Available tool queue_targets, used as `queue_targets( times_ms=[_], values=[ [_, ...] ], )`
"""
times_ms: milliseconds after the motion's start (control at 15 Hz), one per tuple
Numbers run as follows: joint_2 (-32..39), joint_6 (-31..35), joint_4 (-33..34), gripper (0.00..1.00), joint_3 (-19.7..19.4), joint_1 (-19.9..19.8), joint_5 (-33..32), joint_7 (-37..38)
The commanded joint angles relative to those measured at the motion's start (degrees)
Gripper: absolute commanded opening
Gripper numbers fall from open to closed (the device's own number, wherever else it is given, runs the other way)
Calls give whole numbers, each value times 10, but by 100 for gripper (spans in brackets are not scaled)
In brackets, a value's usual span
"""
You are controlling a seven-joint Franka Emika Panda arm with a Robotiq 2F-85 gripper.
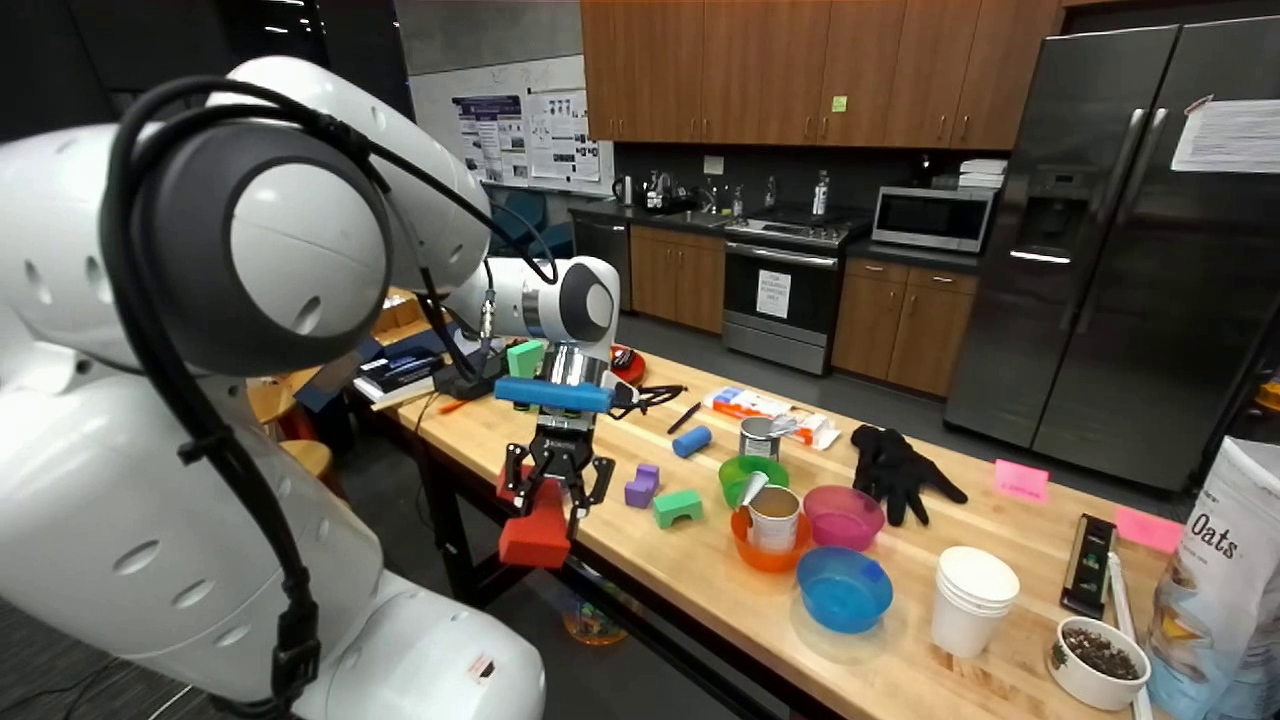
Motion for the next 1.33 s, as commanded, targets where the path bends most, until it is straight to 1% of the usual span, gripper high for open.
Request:
queue_targets(
  times_ms=[0, 333, 800, 933, 1133, 1267],
  values=[
    [-6, 2, 15, 39, -4, 10, -28, -28],
    [-31, -30, 3, 39, -3, 8, -16, 6],
    [-69, -131, -1, 39, 2, -1, -7, 102],
    [-75, -155, 2, 39, 1, -4, -9, 117],
    [-73, -174, 9, 39, 0, -11, -14, 137],
    [-64, -173, 14, 39, -3, -17, -17, 141]
  ],
)
